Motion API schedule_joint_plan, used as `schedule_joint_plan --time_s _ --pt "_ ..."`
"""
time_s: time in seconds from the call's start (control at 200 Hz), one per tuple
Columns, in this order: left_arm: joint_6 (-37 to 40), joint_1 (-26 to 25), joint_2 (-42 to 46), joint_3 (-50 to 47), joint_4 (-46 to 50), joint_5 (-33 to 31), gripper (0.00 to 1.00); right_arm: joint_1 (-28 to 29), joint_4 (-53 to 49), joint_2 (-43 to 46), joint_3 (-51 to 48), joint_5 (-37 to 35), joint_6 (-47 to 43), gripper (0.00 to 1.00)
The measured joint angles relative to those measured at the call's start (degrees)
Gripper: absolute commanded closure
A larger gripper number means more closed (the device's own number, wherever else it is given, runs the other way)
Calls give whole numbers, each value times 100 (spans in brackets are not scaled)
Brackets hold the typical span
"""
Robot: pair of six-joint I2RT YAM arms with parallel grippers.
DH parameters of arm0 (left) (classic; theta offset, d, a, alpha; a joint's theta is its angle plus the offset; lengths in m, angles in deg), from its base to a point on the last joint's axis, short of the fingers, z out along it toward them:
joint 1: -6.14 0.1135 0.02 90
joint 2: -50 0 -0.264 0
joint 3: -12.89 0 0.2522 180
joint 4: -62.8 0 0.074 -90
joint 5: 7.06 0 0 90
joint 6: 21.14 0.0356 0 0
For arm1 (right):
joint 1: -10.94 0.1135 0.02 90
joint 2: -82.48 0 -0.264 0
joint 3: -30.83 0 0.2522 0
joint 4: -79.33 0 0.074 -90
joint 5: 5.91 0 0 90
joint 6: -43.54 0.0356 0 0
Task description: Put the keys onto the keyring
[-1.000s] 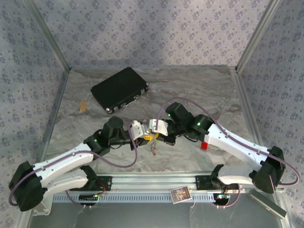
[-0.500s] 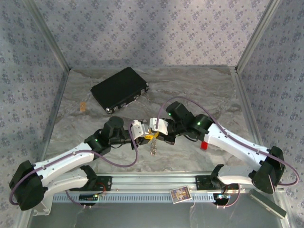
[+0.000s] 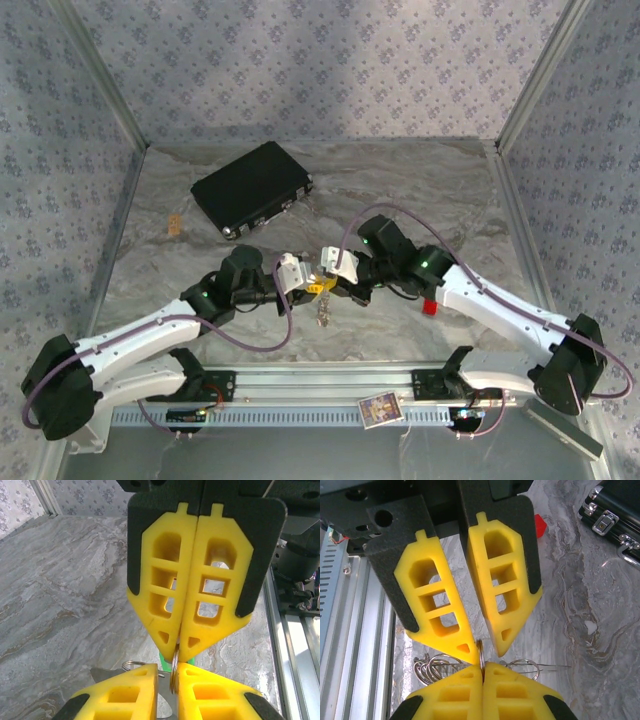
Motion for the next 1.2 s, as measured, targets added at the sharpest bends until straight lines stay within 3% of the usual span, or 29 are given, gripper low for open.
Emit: schedule_joint_plan --time_s 0.08,0.14,0.23,0.335,0.515,0.755,0.874,0.999,1.199 --pt "-15 0 -24 2 -7 63 99 -15 22 24 -15 2 24 100" --pt "-28 15 -33 0 -22 92 100 -31 28 28 -31 17 42 100" --pt "-37 37 -33 2 -37 146 100 -37 114 72 -87 15 109 75" --pt "-173 76 -31 -83 -197 146 100 -79 339 328 -337 -37 221 70" --pt "-625 92 -26 -448 -872 142 100 -92 640 870 -859 -380 304 70" --pt "-988 92 -26 -575 -1241 74 100 13 855 820 -911 -575 389 72" --pt "-1073 92 -26 -590 -1318 52 100 79 914 754 -911 -656 426 78" --pt "-1198 92 -26 -649 -1412 35 100 111 938 750 -911 -706 487 92" --pt "-1390 92 -50 -702 -1679 13 100 173 986 664 -911 -748 494 100"
